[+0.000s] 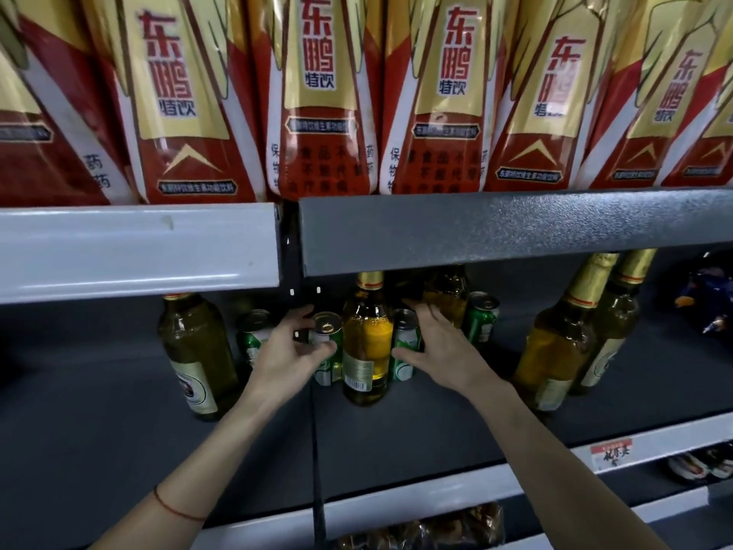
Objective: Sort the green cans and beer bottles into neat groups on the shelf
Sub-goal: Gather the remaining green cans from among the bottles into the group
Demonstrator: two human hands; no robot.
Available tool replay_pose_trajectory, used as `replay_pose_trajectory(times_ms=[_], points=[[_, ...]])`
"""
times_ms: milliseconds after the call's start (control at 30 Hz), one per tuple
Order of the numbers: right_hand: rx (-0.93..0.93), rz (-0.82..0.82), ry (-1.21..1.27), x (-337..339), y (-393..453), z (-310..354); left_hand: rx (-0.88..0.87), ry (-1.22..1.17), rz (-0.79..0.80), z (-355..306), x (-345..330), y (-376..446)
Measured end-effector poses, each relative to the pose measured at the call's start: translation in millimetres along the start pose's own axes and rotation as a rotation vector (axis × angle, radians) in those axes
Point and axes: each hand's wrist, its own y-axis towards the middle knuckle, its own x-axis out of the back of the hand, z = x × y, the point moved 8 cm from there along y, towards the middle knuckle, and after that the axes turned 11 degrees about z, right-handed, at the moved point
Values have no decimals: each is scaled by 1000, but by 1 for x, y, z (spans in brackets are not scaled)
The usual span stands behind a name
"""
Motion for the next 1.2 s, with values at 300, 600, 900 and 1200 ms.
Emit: replay_pose_trajectory(times_ms=[300,600,900,1200], points=[[-29,109,-114,-5,19,-3,58,244,-29,6,-9,20],[-70,154,-253,-10,28,-6,177,250,53,32,-20,31],[-27,76,-172,-7,10,-7,88,235,-92,37,-14,11],[37,-22,-70,10,-43,-10,32,270,-271,14,4,-52]])
